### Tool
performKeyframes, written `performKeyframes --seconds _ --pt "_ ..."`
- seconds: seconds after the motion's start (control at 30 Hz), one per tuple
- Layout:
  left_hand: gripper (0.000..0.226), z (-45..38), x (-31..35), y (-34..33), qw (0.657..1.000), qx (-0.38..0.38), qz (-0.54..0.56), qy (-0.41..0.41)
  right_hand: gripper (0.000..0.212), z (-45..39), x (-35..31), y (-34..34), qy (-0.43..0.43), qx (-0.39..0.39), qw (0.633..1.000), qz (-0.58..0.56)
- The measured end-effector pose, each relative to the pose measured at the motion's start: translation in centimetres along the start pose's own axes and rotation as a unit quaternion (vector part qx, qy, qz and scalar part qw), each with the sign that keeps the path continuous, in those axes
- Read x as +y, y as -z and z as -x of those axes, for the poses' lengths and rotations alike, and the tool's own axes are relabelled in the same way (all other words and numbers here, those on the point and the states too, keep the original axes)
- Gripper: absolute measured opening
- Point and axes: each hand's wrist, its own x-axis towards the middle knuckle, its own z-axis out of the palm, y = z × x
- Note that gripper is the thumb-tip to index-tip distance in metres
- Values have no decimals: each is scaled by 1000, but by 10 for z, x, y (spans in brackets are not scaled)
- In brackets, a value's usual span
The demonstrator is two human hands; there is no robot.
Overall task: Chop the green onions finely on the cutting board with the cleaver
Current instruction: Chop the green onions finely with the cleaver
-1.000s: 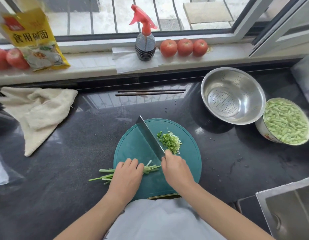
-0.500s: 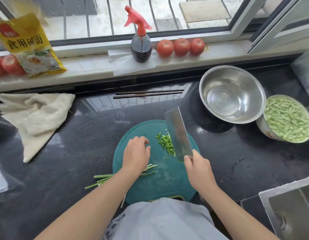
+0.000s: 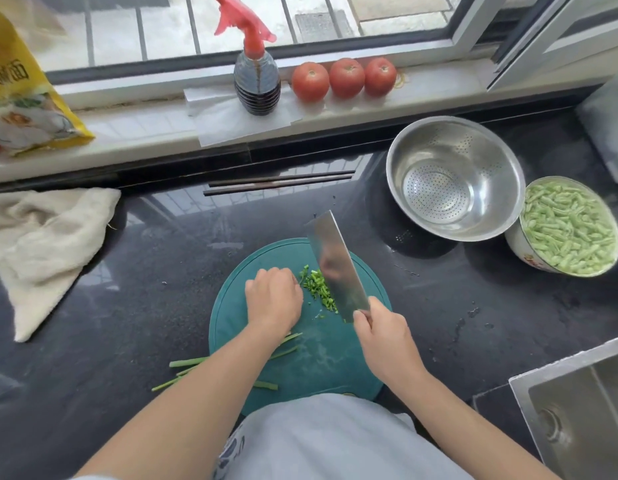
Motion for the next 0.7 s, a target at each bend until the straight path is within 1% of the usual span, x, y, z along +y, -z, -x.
performKeyframes --seconds 0.1,0.2,0.27,0.37,0.5,0.6,0.7 --pt "20 10 -22 3 999 -16 19 21 30 5 -9 -10 25 -20 999 27" --pt "13 19 -39 4 999 2 30 21 27 12 -20 -27 57 -33 996 67" --pt "7 22 -41 3 997 9 67 28 23 17 -26 -38 77 -30 993 84" --pt "9 29 -44 2 990 -2 131 50 21 21 -31 -49 84 -21 991 105" --pt "3 30 -49 4 979 4 182 90 22 23 -37 -55 84 -17 990 113" --pt "4 27 -46 6 978 11 181 104 23 21 -45 -58 77 -22 990 119" --pt "11 25 -42 4 983 21 147 107 23 19 -53 -62 78 -26 988 129"
